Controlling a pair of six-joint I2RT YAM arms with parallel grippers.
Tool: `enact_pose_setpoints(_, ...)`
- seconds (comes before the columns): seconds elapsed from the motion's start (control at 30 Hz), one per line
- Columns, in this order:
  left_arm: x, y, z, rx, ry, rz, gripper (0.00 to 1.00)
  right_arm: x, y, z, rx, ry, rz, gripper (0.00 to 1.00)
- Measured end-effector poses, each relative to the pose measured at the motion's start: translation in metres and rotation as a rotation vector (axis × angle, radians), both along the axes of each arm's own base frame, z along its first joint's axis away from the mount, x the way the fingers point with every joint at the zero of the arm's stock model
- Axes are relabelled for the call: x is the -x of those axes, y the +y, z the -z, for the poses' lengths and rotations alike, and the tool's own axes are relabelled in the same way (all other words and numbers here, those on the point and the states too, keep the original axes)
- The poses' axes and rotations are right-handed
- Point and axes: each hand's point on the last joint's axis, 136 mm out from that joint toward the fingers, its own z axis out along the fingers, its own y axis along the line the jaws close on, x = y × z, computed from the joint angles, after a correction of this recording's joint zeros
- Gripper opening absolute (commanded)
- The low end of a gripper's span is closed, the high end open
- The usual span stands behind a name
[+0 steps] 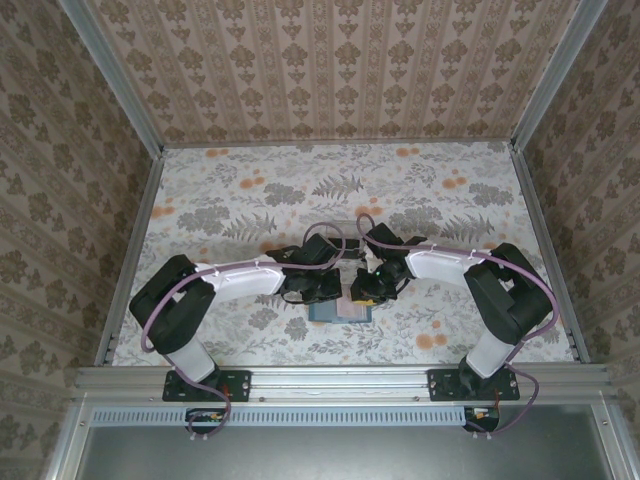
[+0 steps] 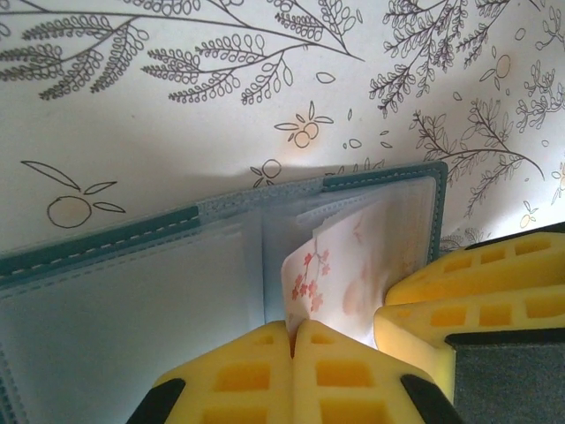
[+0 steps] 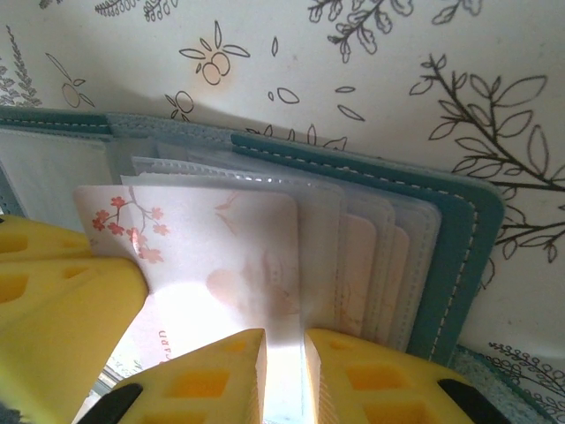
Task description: Take the credit cards out of the card holder
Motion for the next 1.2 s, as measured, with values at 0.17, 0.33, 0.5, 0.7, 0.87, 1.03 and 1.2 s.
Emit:
enact_pose_setpoints(0.17,0.001,0.006,-0.003,-0.031,-0.005,0.017,0.02,0.000,0.000,-0.001,0.001,-0.005,-0.009,0.23)
enact_pose_setpoints(0.33,0.001,0.010,-0.006,-0.064,-0.009,0.040,0.01,0.000,0.000,-0.001,0.008,-0.007,-0.009,0.24)
enact_pose_setpoints(0.5,0.001,0.017,-0.007,-0.108,-0.013,0.054,0.01,-0.001,-0.001,-0.001,0.015,-0.009,-0.010,0.24)
enact_pose_setpoints(0.7,-0.001,0.021,-0.013,-0.148,-0.025,0.070,0.00,0.000,-0.002,-0.001,0.022,-0.006,-0.009,0.24)
enact_pose_setpoints(0.87,-0.001,0.026,-0.014,-0.176,-0.028,0.078,0.00,0.000,-0.003,-0.001,0.023,-0.006,-0.009,0.24)
enact_pose_setpoints(1.03,0.001,0.030,-0.012,-0.194,-0.022,0.083,0.00,0.000,-0.003,0.000,0.026,-0.006,-0.009,0.24)
enact_pose_setpoints(1.2,0.001,0.031,-0.012,-0.199,-0.023,0.082,0.00,0.000,-0.003,0.000,0.026,-0.006,-0.009,0.24)
